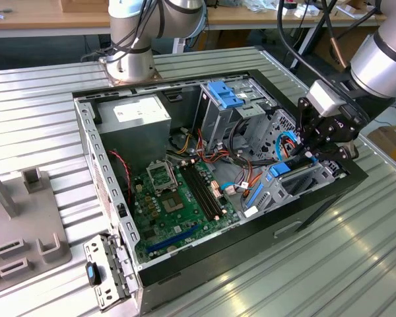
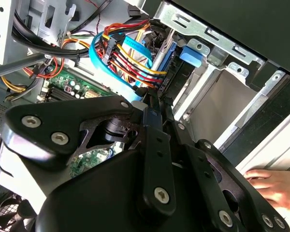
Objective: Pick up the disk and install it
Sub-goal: 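Insert the first disk wire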
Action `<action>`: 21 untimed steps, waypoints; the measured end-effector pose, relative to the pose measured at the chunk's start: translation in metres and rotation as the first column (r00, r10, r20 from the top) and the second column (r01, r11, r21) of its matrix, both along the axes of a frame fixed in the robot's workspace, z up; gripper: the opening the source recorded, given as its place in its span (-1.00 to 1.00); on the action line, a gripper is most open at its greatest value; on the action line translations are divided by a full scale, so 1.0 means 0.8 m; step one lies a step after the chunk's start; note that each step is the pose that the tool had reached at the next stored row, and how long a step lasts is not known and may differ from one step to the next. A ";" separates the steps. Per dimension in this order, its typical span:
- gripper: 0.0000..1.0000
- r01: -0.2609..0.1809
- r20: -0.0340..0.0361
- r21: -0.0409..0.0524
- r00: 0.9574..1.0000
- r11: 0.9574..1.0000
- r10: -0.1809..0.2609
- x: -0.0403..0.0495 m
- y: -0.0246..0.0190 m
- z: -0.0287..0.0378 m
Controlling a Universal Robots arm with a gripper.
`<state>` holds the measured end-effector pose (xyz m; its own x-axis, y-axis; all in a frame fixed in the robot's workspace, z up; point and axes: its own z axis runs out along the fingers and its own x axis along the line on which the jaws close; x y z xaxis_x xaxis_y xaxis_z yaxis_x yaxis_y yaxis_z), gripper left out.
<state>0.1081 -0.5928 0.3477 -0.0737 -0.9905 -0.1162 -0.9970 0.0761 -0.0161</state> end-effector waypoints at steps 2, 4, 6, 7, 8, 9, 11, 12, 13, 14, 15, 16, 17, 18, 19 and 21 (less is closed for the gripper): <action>-0.68 0.000 0.000 0.000 1.000 1.000 0.000 0.000 0.0000 -0.0002; -0.68 0.000 0.000 0.000 1.000 1.000 0.000 0.000 0.0000 -0.0003; -0.68 0.000 0.000 0.000 1.000 1.000 0.000 0.001 0.0001 -0.0005; -0.68 0.000 0.000 0.000 1.000 1.000 0.000 0.001 0.0001 -0.0004; -0.68 0.000 0.000 0.000 1.000 1.000 0.000 0.001 0.0000 -0.0003; -0.68 0.000 0.000 0.000 1.000 1.000 0.000 0.001 -0.0009 -0.0004; -0.68 0.000 0.000 0.005 1.000 1.000 0.000 0.000 -0.0016 -0.0009; -0.68 0.000 0.000 0.004 1.000 1.000 0.000 0.000 -0.0017 -0.0026; -0.68 0.000 0.000 0.005 1.000 1.000 0.000 0.000 -0.0016 -0.0032; -0.68 0.000 0.000 0.004 1.000 1.000 0.000 0.000 -0.0016 -0.0035; -0.68 0.000 0.000 0.005 1.000 1.000 0.000 0.000 -0.0016 -0.0043; -0.68 0.000 0.000 0.005 1.000 1.000 0.000 0.000 -0.0017 -0.0041; -0.68 0.000 0.000 0.004 1.000 1.000 0.000 0.000 -0.0017 -0.0039; -0.68 0.000 0.000 0.004 1.000 1.000 0.000 0.000 -0.0017 -0.0038; -0.68 0.000 0.000 0.004 1.000 1.000 0.000 0.000 -0.0016 -0.0039; -0.68 0.000 0.000 0.004 1.000 1.000 0.000 0.000 -0.0016 -0.0045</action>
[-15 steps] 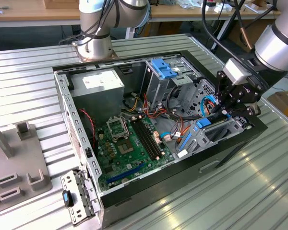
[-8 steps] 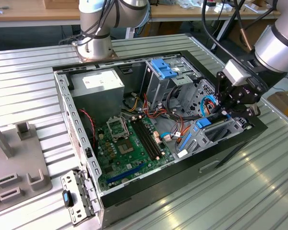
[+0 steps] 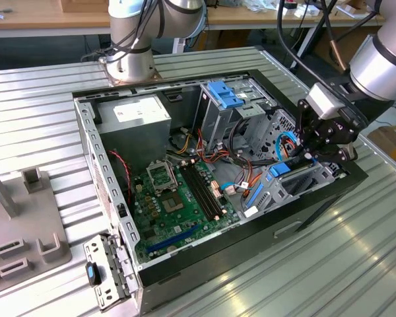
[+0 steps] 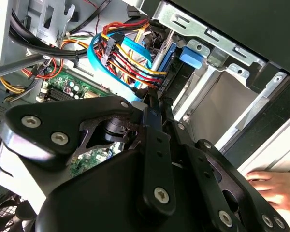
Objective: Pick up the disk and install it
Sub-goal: 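Insert the first disk wire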
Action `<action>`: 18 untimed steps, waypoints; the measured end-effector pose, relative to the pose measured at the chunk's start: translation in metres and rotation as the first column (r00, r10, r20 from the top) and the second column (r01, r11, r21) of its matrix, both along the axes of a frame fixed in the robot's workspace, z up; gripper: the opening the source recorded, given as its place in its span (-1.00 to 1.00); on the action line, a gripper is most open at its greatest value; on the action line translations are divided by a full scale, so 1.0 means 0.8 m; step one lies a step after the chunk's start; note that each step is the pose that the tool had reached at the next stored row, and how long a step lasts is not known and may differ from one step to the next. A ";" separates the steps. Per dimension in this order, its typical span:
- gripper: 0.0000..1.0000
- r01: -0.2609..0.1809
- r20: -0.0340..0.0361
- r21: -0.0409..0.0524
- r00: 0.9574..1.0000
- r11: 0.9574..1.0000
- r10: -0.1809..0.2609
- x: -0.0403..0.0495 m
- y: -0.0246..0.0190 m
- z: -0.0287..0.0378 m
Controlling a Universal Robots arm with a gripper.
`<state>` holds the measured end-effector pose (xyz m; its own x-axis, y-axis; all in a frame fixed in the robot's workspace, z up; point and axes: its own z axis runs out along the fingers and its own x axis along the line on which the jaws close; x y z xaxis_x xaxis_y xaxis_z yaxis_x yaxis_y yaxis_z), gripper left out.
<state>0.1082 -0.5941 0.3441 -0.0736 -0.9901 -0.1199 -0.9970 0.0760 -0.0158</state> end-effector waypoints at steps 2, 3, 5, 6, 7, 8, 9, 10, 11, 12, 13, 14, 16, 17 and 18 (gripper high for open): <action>-0.68 0.000 0.000 0.000 1.000 1.000 0.000 0.000 -0.0001 -0.0001; -0.68 0.007 0.000 -0.001 1.000 1.000 -0.007 0.000 -0.0001 -0.0001; -0.68 0.026 0.000 -0.001 1.000 1.000 -0.026 0.000 -0.0001 -0.0005; -0.68 0.028 0.000 -0.001 1.000 1.000 -0.028 0.000 -0.0001 -0.0006; -0.68 0.029 0.000 -0.001 1.000 1.000 -0.029 0.000 -0.0001 -0.0008; -0.68 0.029 0.000 -0.001 1.000 1.000 -0.029 0.000 -0.0001 -0.0012; -0.68 0.029 0.000 -0.001 1.000 1.000 -0.029 0.000 -0.0001 -0.0015; -0.68 0.029 0.000 -0.001 1.000 1.000 -0.029 0.000 -0.0001 -0.0015; -0.68 0.029 0.000 -0.001 1.000 1.000 -0.029 0.000 -0.0001 -0.0015; -0.68 0.029 0.000 -0.001 1.000 1.000 -0.029 0.000 -0.0001 -0.0017; -0.68 0.029 0.000 -0.001 1.000 1.000 -0.029 0.000 -0.0001 -0.0027; -0.68 0.029 0.000 -0.002 1.000 1.000 -0.029 0.000 -0.0001 -0.0038; -0.68 0.029 0.000 -0.003 1.000 1.000 -0.029 0.000 -0.0001 -0.0051; -0.68 0.029 0.000 -0.004 1.000 1.000 -0.029 0.000 -0.0001 -0.0058; -0.68 0.029 0.000 -0.003 1.000 1.000 -0.029 0.000 -0.0001 -0.0059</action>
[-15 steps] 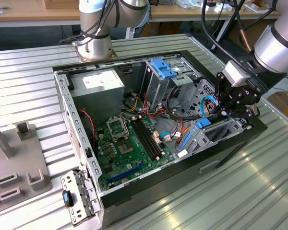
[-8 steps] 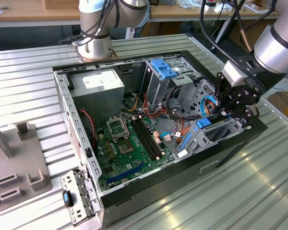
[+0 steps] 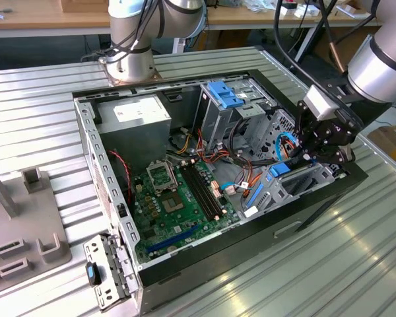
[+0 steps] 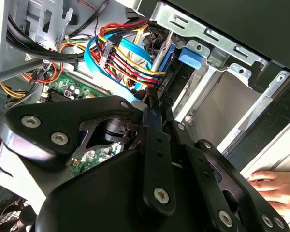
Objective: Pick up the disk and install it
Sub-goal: 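Insert the first disk wire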
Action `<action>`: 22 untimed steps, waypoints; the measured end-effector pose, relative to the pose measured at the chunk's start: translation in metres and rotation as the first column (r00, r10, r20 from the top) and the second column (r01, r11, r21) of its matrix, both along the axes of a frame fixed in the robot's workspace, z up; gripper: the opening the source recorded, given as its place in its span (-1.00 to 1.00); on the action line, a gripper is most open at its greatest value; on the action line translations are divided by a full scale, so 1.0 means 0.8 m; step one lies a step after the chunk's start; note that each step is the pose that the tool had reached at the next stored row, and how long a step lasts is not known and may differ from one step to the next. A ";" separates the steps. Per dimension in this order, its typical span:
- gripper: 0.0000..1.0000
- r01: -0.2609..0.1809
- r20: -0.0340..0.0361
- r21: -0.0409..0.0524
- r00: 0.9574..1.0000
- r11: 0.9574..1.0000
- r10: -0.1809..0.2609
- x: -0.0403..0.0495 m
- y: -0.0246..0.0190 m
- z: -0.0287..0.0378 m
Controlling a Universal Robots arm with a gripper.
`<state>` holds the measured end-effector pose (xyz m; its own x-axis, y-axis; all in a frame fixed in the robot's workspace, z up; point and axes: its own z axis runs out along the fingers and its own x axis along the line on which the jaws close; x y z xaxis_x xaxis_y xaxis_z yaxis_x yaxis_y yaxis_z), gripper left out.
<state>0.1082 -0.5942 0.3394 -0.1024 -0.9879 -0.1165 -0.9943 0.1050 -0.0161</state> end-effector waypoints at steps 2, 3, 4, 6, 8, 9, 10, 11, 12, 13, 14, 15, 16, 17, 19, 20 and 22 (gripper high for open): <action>-0.68 0.000 0.000 0.000 1.000 1.000 0.000 0.000 0.0000 -0.0001; -0.68 0.000 0.000 0.000 1.000 1.000 0.000 0.000 0.0000 -0.0002; -0.68 0.000 0.000 0.000 1.000 1.000 0.000 0.000 0.0000 -0.0001; -0.65 0.000 0.000 0.001 1.000 1.000 0.000 0.000 0.0000 -0.0006; -0.53 0.000 0.000 0.000 1.000 1.000 0.000 0.000 0.0000 0.0008; -0.53 0.000 0.000 0.000 1.000 1.000 0.000 0.000 0.0000 0.0043; -0.53 0.000 0.000 0.000 1.000 1.000 0.000 0.000 0.0000 0.0091; -0.53 0.000 0.000 0.000 1.000 1.000 0.000 0.000 0.0000 0.0151; -0.53 0.000 0.000 0.000 1.000 1.000 0.000 0.000 0.0000 0.0195; -0.53 0.000 0.000 0.000 1.000 1.000 0.000 0.001 0.0000 0.0260; -0.53 0.000 -0.001 0.000 1.000 1.000 0.000 0.004 0.0000 0.0278; -0.53 0.000 -0.005 0.001 1.000 1.000 0.000 0.008 0.0001 0.0280; -0.53 0.000 -0.006 0.001 1.000 1.000 0.000 0.012 0.0007 0.0280; -0.53 0.000 -0.007 0.002 1.000 1.000 0.000 0.014 0.0017 0.0279; -0.53 0.000 -0.007 0.016 1.000 1.000 0.000 0.019 0.0047 0.0269; -0.53 0.000 -0.007 0.028 1.000 1.000 0.000 0.021 0.0049 0.0259; -0.53 0.000 -0.007 0.028 1.000 1.000 0.000 0.021 0.0049 0.0222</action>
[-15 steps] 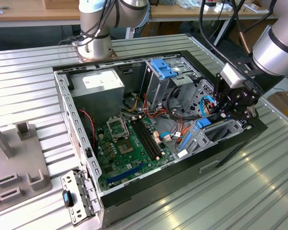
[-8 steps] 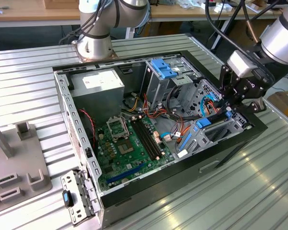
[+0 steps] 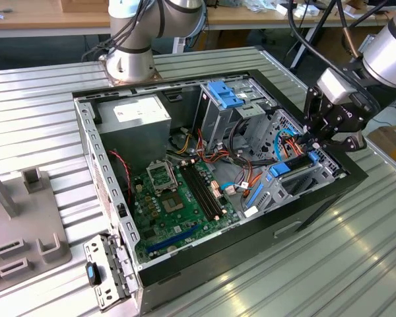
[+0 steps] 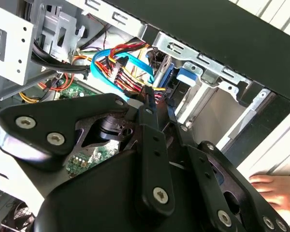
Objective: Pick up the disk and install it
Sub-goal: 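Insert the first disk wire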
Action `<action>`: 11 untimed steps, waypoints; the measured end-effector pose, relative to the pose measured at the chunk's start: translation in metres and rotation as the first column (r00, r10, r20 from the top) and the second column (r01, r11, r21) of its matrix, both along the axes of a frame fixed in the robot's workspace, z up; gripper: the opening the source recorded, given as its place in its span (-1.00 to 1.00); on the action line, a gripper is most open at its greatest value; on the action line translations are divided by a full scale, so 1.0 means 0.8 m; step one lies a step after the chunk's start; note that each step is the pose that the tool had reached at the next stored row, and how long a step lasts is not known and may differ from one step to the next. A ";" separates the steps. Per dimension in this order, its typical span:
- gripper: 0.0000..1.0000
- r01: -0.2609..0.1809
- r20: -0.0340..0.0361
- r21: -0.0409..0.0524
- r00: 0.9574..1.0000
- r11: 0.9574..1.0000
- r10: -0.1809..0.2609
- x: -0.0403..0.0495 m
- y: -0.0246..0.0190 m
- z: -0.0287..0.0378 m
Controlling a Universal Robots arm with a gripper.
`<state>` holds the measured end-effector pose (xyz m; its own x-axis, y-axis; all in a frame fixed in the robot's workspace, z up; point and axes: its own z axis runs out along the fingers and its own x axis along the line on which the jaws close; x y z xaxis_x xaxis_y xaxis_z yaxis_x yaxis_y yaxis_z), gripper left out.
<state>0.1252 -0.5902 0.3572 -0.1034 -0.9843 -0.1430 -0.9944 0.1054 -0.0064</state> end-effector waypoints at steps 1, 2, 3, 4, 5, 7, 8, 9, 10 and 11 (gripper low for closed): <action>-0.53 0.000 0.000 0.000 1.000 1.000 0.000 0.000 0.0000 -0.0021; -0.53 0.000 -0.001 0.000 1.000 1.000 0.000 0.000 0.0000 -0.0080; -0.53 0.000 -0.002 0.000 1.000 1.000 0.000 0.000 0.0000 -0.0080; -0.53 0.000 -0.002 0.000 1.000 1.000 0.000 0.000 0.0000 -0.0086; -0.53 0.000 -0.002 0.001 1.000 1.000 0.000 0.001 0.0000 -0.0096; -0.53 0.001 -0.004 0.003 1.000 1.000 -0.001 0.003 0.0000 -0.0117; -0.53 0.001 -0.004 0.003 1.000 1.000 -0.001 0.003 0.0000 -0.0119; -0.53 0.001 -0.005 0.003 1.000 1.000 -0.001 0.003 0.0000 -0.0124; -0.53 0.000 -0.005 0.003 1.000 1.000 0.000 0.004 0.0000 -0.0132; -0.53 0.000 -0.005 0.004 1.000 1.000 0.000 0.004 0.0000 -0.0140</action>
<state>0.1281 -0.5902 0.3459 -0.1045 -0.9837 -0.1464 -0.9944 0.1058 -0.0011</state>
